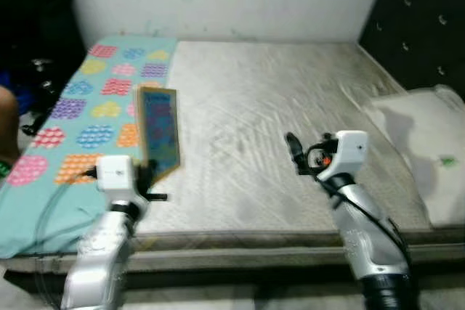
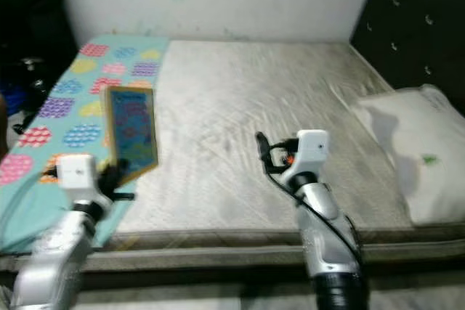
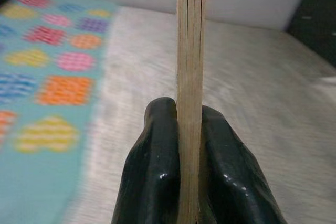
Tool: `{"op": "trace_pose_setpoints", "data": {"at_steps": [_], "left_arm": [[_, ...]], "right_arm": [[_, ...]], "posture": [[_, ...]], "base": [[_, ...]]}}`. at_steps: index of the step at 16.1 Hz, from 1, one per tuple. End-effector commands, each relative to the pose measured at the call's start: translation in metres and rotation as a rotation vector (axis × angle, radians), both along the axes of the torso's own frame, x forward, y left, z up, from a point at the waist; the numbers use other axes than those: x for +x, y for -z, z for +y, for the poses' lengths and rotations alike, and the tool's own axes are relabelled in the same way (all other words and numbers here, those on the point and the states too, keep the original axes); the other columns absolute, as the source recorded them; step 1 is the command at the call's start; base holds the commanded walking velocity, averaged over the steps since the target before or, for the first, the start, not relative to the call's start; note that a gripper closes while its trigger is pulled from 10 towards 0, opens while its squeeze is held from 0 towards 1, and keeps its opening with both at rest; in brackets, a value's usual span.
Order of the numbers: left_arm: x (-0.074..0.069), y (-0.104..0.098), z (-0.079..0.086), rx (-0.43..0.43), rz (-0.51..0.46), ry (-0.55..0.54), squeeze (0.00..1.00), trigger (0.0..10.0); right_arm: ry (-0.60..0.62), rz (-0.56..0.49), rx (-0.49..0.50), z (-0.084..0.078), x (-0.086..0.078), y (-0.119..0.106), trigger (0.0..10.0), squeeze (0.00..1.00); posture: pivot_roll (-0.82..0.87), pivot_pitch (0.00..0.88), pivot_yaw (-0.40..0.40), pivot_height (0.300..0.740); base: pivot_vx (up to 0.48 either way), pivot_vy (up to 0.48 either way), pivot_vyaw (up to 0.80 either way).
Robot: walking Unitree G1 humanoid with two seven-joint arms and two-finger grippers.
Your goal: Clean up the room
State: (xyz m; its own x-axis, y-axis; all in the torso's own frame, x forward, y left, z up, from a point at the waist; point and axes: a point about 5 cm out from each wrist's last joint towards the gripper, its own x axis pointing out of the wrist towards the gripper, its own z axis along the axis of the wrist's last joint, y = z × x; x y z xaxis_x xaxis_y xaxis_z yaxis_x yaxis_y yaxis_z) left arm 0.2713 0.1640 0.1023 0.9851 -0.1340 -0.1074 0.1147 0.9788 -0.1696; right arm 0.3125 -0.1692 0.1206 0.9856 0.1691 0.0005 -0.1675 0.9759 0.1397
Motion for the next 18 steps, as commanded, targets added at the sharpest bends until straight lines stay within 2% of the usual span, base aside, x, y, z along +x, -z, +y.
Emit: {"op": "trace_pose_setpoints", "data": {"at_steps": [1, 4, 7, 13, 18], "left_arm": [[0.004, -0.012, 0.003, 0.007, -0.06, -0.002, 0.0, 10.0], [0.003, -0.016, 0.002, 0.004, -0.094, 0.043, 0.0, 10.0], [0.002, -0.018, 0.001, -0.036, -0.102, 0.06, 0.0, 10.0], [0.001, -0.021, -0.005, -0.068, -0.117, 0.096, 0.0, 10.0], [0.003, -0.022, -0.004, -0.069, -0.122, 0.101, 0.0, 10.0]], "right_arm": [[-0.004, -0.024, 0.002, 0.003, 0.003, -0.006, 10.0, 0.0], [0.0, -0.028, 0.002, 0.002, 0.004, -0.007, 10.0, 0.0], [0.001, -0.027, 0.008, 0.003, 0.004, -0.006, 10.0, 0.0], [-0.004, -0.033, 0.003, 0.002, 0.007, -0.008, 10.0, 0.0], [-0.013, -0.039, 0.001, 0.006, 0.007, -0.008, 10.0, 0.0]], "posture": [[-0.02, 0.0, -0.028, 0.74], [-0.02, 0.0, -0.025, 0.74], [-0.01, 0.0, -0.024, 0.74], [-0.02, 0.0, -0.028, 0.74], [-0.02, 0.0, -0.021, 0.74]], "base": [[0.0, 0.0, 0.0], [0.0, 0.0, 0.0], [0.0, 0.0, 0.0], [0.326, 0.0, -0.73], [0.355, 0.0, 0.0]]}}
